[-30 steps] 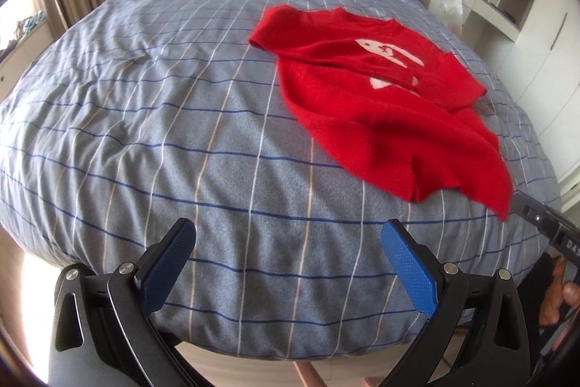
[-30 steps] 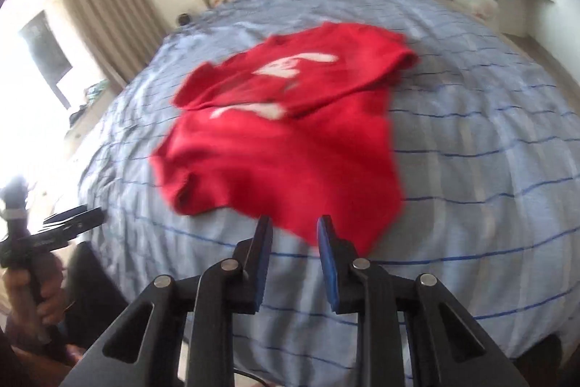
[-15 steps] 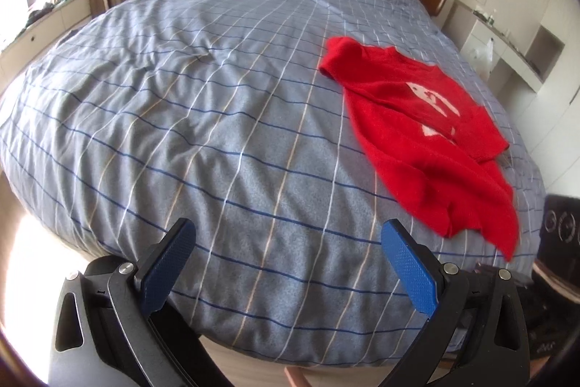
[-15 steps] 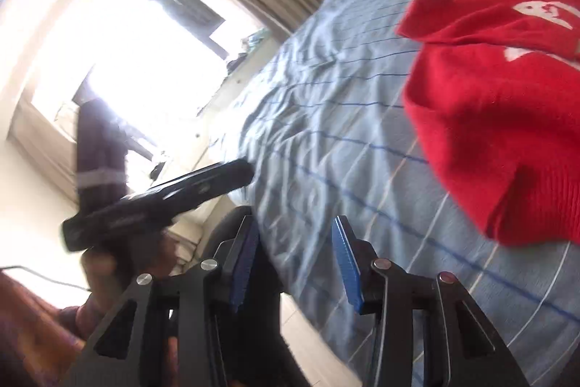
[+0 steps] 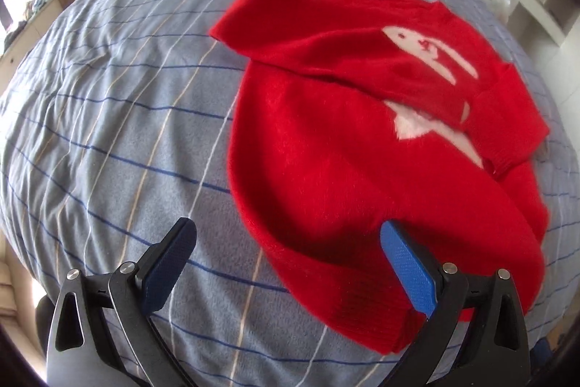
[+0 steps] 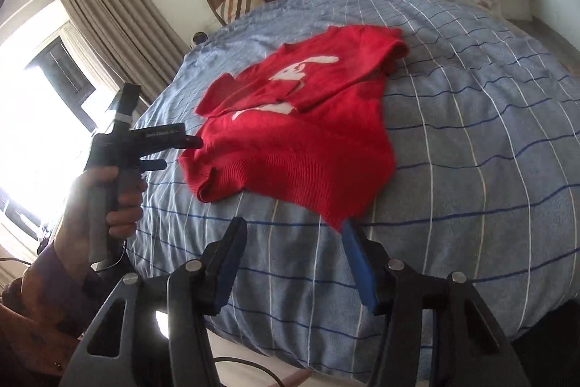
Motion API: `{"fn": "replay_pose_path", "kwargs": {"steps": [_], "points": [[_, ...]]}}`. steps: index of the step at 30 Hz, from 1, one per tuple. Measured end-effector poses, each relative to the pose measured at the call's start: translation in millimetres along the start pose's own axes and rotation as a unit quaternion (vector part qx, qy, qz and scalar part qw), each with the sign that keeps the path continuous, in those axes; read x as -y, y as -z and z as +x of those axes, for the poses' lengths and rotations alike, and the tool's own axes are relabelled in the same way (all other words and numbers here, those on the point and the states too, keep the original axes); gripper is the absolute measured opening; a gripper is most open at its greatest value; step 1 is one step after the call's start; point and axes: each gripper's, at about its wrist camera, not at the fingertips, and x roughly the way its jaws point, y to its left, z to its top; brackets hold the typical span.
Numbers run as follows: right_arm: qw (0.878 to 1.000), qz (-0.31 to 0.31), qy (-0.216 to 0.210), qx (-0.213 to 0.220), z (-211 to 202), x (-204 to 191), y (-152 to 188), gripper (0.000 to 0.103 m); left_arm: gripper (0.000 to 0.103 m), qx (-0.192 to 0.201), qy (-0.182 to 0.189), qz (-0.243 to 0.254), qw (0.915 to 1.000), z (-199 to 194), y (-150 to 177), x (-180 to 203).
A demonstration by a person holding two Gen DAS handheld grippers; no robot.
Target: Fold small clothes
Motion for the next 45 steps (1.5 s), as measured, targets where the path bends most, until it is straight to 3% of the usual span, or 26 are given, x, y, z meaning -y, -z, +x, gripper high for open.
{"fn": "replay_pose_path", "kwargs": {"steps": [4,6,8,9,11,15,16,18,20,22,23,24,25,28,33,37,41,45], "points": [[1.0,0.013,-0.006,0.011,4.8,-5.5,8.9,0.055,0.102,0.011,-0.051,0.07,0.9962,-10.6,47.8,-18.8],[1.0,0.017,0.001,0.017,3.1,-3.7,11.8,0.055,0.103,0.017,-0.085,0.062,0.9943,-18.6,67.9,-56.9],[0.999,0.013,0.023,0.018,2.0,2.3,12.4,0.058,0.102,0.018,-0.11,0.017,0.9936,-27.2,77.2,-100.5],[0.999,0.012,0.032,0.015,5.0,5.8,12.7,0.06,0.102,0.026,-0.097,-0.011,0.9949,-33.8,80.0,-118.6],[0.999,0.015,0.033,0.005,13.8,14.3,12.6,0.06,0.102,0.045,-0.029,-0.056,0.997,-46.6,83.2,-138.7],[0.998,0.062,-0.005,0.0,31.7,31.3,8.3,0.06,0.102,0.026,0.134,-0.058,0.9889,-43.5,79.0,-113.3],[0.997,0.072,-0.01,0.003,34.3,34.6,7.4,0.06,0.101,0.022,0.15,-0.048,0.9872,-39.2,78.1,-99.6],[0.996,0.086,-0.01,0.001,40.5,39.9,6.1,0.06,0.098,0.026,0.136,-0.019,0.9901,-30.5,76.3,-69.0],[0.996,0.092,-0.009,0.0,45.9,42.7,4.7,0.06,0.064,0.02,0.113,-0.002,0.9934,-20.5,77.0,-47.8],[0.996,0.088,-0.018,-0.002,52.8,42.5,2.0,0.059,0.052,0.016,0.111,-0.009,0.9936,-12.8,76.4,-39.1],[0.996,0.088,-0.02,-0.003,56.5,42.8,0.5,0.056,0.035,0.026,0.113,-0.014,0.9932,-14.7,77.1,-38.4],[0.995,0.091,-0.03,-0.008,61.0,43.1,-1.4,0.04,0.017,0.033,0.121,-0.015,0.992,-17.6,77.4,-39.0],[0.995,0.091,-0.042,-0.012,64.6,42.1,-3.6,0.006,0.003,0.03,0.129,-0.016,0.9911,-17.8,74.0,-43.6],[0.996,0.079,-0.041,-0.003,53.0,31.3,-9.1,0.007,0.002,0.045,0.142,-0.032,0.9883,-36.0,72.7,-70.8],[0.996,0.069,-0.047,-0.035,16.3,12.1,-3.0,0.007,0.002,0.046,0.133,0.017,0.9899,-63.9,78.8,-94.8],[0.994,0.09,-0.007,-0.067,27.6,16.8,9.0,0.006,0.002,0.043,0.1,0.048,0.9928,-45.8,80.8,-81.8],[0.99,0.093,0.051,-0.088,56.7,25.5,17.2,0.006,0.002,0.033,0.078,0.042,0.9955,-15.6,79.5,-78.3],[0.988,0.111,0.062,-0.082,68.6,38.8,24.4,0.006,0.002,0.044,0.064,0.042,0.9961,-5.8,83.9,-76.2]]}}
